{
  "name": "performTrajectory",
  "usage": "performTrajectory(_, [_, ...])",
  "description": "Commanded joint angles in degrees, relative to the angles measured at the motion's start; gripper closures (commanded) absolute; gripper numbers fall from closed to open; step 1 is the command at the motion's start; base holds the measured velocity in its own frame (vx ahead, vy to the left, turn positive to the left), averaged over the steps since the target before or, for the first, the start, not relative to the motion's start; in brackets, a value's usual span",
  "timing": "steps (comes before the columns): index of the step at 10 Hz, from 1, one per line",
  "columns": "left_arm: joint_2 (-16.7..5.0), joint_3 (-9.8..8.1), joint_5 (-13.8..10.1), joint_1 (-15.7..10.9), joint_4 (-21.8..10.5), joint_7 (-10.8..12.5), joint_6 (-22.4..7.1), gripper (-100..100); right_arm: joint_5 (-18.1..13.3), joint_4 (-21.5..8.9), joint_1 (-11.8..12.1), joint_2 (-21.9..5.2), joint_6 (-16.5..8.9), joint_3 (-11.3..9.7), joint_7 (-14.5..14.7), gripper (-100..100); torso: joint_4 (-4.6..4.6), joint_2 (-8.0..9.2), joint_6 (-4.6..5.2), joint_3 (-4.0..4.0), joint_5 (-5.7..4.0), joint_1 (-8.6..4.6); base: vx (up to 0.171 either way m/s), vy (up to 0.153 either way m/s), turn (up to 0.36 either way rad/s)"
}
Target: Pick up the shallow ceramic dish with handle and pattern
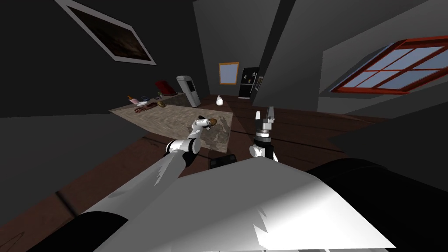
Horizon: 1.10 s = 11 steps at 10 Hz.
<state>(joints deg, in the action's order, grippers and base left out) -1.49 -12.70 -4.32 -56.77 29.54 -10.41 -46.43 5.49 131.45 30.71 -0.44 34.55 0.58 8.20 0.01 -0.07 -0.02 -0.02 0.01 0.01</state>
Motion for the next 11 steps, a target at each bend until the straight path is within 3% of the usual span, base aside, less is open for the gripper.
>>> performTrajectory(1, [0.0, 0.00, 0.0, 0.0, 0.0, 0.0, 0.0, 100, 0.0, 0.0, 0.0, 0.0, 0.0, 0.0, 0.0, 0, 0.00, 0.00, 0.00, 0.00, 0.00, 0.00, 0.000, 0.000, 0.000])
performTrajectory(3, [0.0, 0.01, 0.0, 0.0, 0.0, 0.0, 0.0, 100, 0.0, 0.0, 0.0, 0.0, 0.0, 0.0, 0.0, 0, 0.00, 0.04, -0.04, 0.02, 0.00, 0.03, 0.000, 0.000, 0.000])
performTrajectory(4, [0.0, 0.02, 0.0, 0.0, 0.0, 0.0, 0.0, 0, 0.0, 0.0, 0.0, 0.0, 0.0, 0.0, 0.0, 0, 0.02, 0.06, -0.04, 0.04, 0.01, 0.04, 0.000, 0.000, 0.000])
performTrajectory(5, [-0.6, 0.48, -0.4, -0.7, -1.2, 0.7, 0.5, 100, 0.0, 0.0, 0.0, 0.0, 0.0, 0.0, 0.0, 0, 0.03, 0.08, -0.05, 0.05, 0.01, 0.04, -0.018, 0.038, -0.224])
performTrajectory(6, [-1.8, 1.74, -1.1, -0.9, -1.5, 2.4, 0.5, 100, 0.0, 0.0, 0.0, 0.0, 0.0, 0.0, 0.0, 0, 0.05, 0.14, 0.05, 0.09, 0.03, 0.11, -0.043, 0.077, -0.305])
performTrajectory(7, [-1.8, 1.74, -1.1, -0.9, -1.5, 2.4, 0.5, 100, 0.0, 0.0, 0.0, 0.0, 0.0, 0.0, 0.0, 0, 0.09, 0.25, 0.01, 0.17, 0.05, 0.23, -0.046, 0.055, -0.099])
performTrajectory(11, [-6.2, 6.76, -3.8, -1.6, -3.1, 9.1, 0.6, 100, 0.0, 0.0, 0.0, 0.0, 0.0, 0.0, 0.0, 0, 0.17, 0.46, -0.04, 0.31, 0.05, 0.28, -0.073, 0.063, -0.261])
